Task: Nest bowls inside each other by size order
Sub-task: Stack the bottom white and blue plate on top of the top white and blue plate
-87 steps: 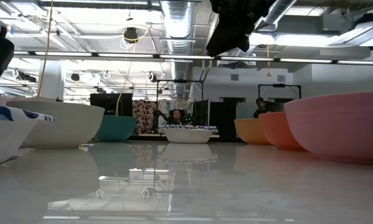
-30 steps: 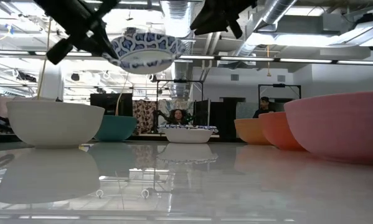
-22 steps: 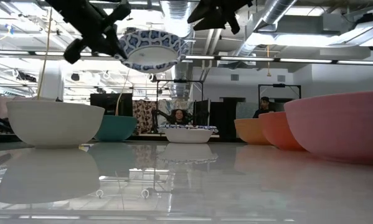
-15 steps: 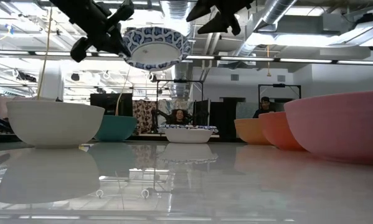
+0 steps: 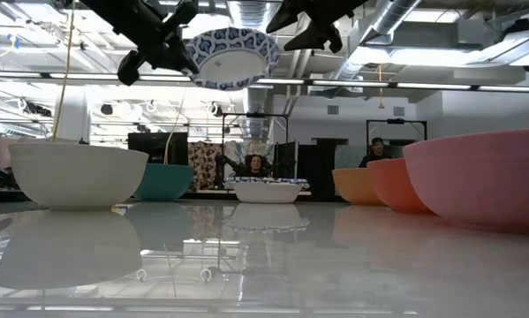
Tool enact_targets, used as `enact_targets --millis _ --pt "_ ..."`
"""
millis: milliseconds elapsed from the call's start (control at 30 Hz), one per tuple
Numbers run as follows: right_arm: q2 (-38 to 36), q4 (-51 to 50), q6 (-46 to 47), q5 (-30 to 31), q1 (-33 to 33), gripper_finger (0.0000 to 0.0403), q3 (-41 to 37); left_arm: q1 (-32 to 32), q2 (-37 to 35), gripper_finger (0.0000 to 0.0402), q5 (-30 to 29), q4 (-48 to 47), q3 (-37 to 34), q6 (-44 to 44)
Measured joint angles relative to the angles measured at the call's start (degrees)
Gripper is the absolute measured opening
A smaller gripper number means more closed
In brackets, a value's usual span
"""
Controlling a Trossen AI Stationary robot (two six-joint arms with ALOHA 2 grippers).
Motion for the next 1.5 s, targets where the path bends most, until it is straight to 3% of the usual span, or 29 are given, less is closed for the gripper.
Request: enact_targets --millis 467,733,933,1267,1500 --pt "0.0 -3.54 -1.89 0.91 0.02 0.0306 0.0 1.25 7.71 0.0 2.49 2.94 4.44 4.43" --pt "0.0 -5.53 -1.92 3.0 0.02 0.0292 0.0 1.25 8.55 0.0 3.01 2.81 6.97 7.67" --pt "0.0 -5.94 -1.09 2.95 -0.2 0.0227 0.0 1.25 8.54 0.0 3.28 1.73 6.97 7.01" --pt "0.0 -7.43 0.23 2.65 -0.33 0.0018 0.0 1.25 8.54 0.0 4.97 2.22 6.97 7.5" --pt "0.0 -8.89 5.38 1.91 -1.3 0.0009 0.0 1.21 8.51 0.0052 8.07 2.33 6.97 12.84"
